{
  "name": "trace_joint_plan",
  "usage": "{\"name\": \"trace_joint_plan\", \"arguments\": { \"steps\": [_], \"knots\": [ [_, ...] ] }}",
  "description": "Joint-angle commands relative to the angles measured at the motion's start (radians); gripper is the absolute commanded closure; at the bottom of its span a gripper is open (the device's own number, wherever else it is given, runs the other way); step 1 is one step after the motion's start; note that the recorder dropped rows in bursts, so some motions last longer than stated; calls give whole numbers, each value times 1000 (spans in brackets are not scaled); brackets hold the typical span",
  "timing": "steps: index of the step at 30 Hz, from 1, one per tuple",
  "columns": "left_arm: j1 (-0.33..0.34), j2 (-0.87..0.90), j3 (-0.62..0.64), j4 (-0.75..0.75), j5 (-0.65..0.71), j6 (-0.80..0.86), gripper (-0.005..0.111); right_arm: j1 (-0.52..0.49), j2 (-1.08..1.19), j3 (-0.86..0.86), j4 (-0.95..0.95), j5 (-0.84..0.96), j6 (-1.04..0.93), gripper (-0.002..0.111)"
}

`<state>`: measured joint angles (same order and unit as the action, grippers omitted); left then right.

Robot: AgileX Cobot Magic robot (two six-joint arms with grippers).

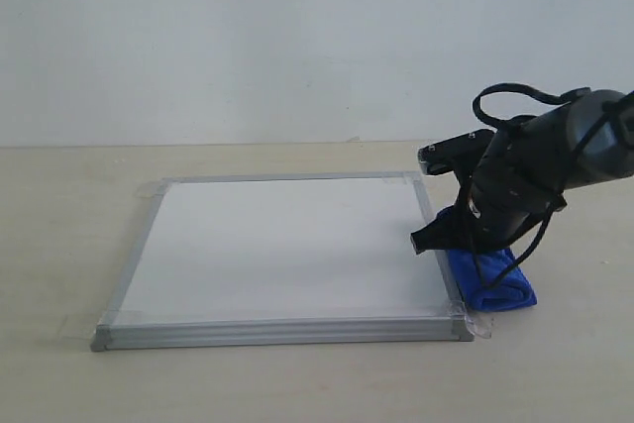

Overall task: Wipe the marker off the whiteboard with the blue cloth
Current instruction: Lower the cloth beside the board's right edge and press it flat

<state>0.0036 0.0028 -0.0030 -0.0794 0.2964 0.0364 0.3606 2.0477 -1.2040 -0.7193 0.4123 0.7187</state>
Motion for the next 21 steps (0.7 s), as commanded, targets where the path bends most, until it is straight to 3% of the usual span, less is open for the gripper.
{"name": "trace_joint_plan", "arguments": {
  "steps": [1,11,21],
  "knots": [
    [-4,-3,3,-6,-8,2,103,-5,-11,3,1,38,6,108],
    [-4,-3,3,-6,-8,2,103,50,-255,20,-5,312,-50,108],
    [-4,-3,3,-6,-8,2,103,172,-514,278,2,96,-48,108]
  ]
}}
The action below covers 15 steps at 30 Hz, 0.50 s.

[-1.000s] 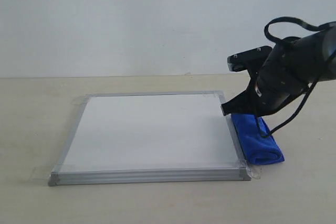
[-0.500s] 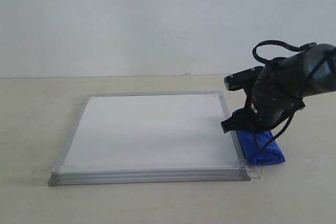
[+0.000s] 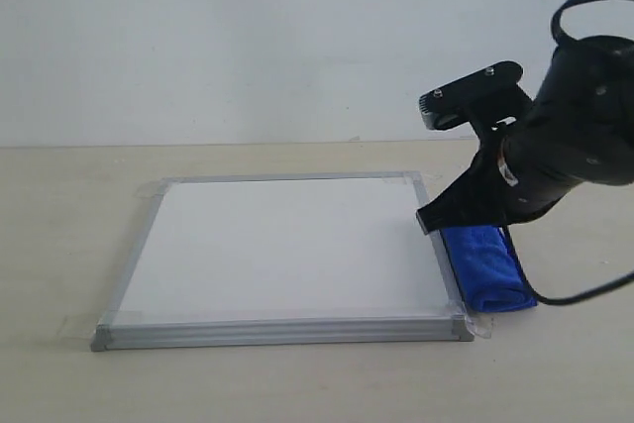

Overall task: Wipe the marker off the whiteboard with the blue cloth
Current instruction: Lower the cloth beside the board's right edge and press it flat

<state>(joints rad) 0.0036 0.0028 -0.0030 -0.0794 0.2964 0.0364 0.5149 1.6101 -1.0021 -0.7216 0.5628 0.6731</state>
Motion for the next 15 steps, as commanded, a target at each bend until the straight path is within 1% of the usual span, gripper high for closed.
{"name": "trace_joint_plan", "arguments": {
  "steps": [1,5,8,15],
  "knots": [
    [-4,-3,3,-6,-8,2,103,18,-91,90,12,-55,-1,108],
    [-4,-3,3,-6,-8,2,103,18,-154,148,73,-16,-1,108],
    [-4,-3,3,-6,-8,2,103,18,-177,153,110,37,11,108],
    [-4,-3,3,-6,-8,2,103,18,-180,153,110,19,17,108]
  ]
}}
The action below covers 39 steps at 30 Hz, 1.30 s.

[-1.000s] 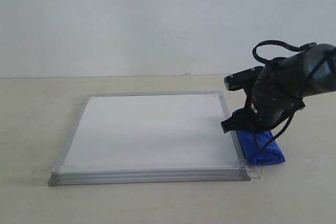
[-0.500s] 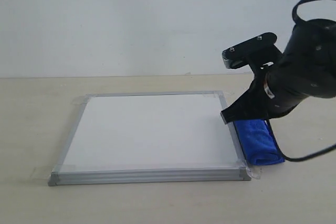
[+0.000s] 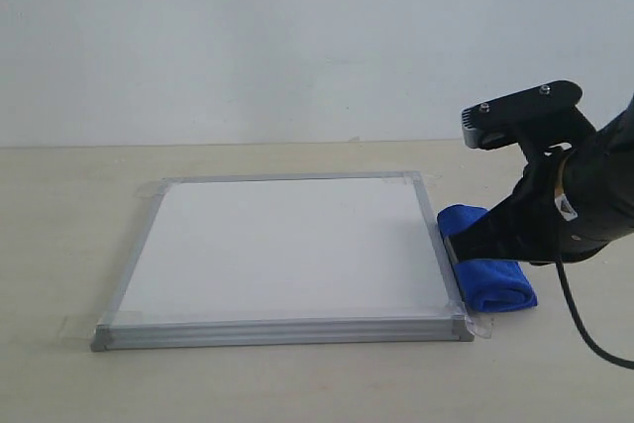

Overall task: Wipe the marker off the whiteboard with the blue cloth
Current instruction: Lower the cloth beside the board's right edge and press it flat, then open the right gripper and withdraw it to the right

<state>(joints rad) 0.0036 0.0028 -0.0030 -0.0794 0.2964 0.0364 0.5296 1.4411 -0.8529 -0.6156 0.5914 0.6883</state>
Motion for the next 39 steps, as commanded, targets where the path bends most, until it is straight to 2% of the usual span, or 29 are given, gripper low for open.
{"name": "trace_joint_plan", "arguments": {
  "steps": [1,18,21,29,31,35,39],
  "knots": [
    [-4,-3,3,-6,-8,2,103,3,-11,4,4,-9,1,108],
    [-4,-3,3,-6,-8,2,103,3,-22,4,-22,18,-13,108],
    [-4,-3,3,-6,-8,2,103,3,-80,4,-22,21,45,108],
    [-4,-3,3,-6,-8,2,103,-3,-251,4,0,22,46,108],
    [-4,-3,3,-6,-8,2,103,-29,-340,48,2,-56,65,108],
    [-4,-3,3,-6,-8,2,103,-148,-542,246,-4,-339,64,108],
    [-4,-3,3,-6,-8,2,103,-287,-815,480,-37,-456,61,108]
  ]
}}
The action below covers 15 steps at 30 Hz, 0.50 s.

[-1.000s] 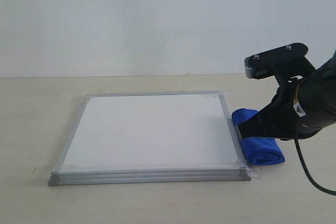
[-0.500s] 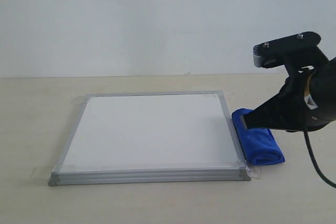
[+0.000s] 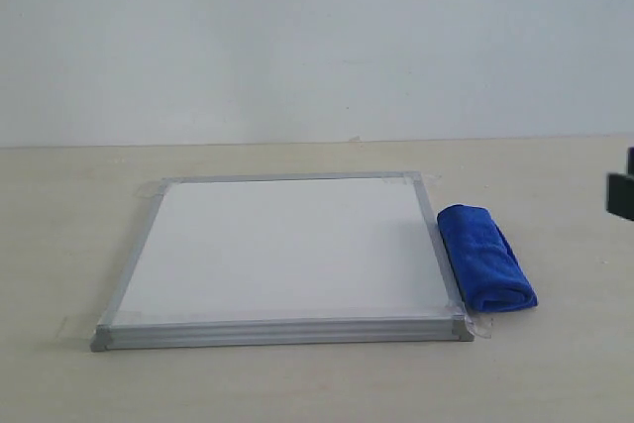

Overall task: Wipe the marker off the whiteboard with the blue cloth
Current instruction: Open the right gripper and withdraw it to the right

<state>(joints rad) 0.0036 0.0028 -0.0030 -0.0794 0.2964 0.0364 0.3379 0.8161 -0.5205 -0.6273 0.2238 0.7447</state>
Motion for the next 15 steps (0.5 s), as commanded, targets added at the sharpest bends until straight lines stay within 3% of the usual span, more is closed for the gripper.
{"name": "trace_joint_plan", "arguments": {
  "steps": [1,7,15],
  "knots": [
    [-4,-3,3,-6,-8,2,103,-134,-269,197,-26,-102,4,108],
    [-4,-3,3,-6,-8,2,103,-218,-695,359,-67,-272,-19,108],
    [-4,-3,3,-6,-8,2,103,-218,-816,370,-61,-303,-16,108]
  ]
}}
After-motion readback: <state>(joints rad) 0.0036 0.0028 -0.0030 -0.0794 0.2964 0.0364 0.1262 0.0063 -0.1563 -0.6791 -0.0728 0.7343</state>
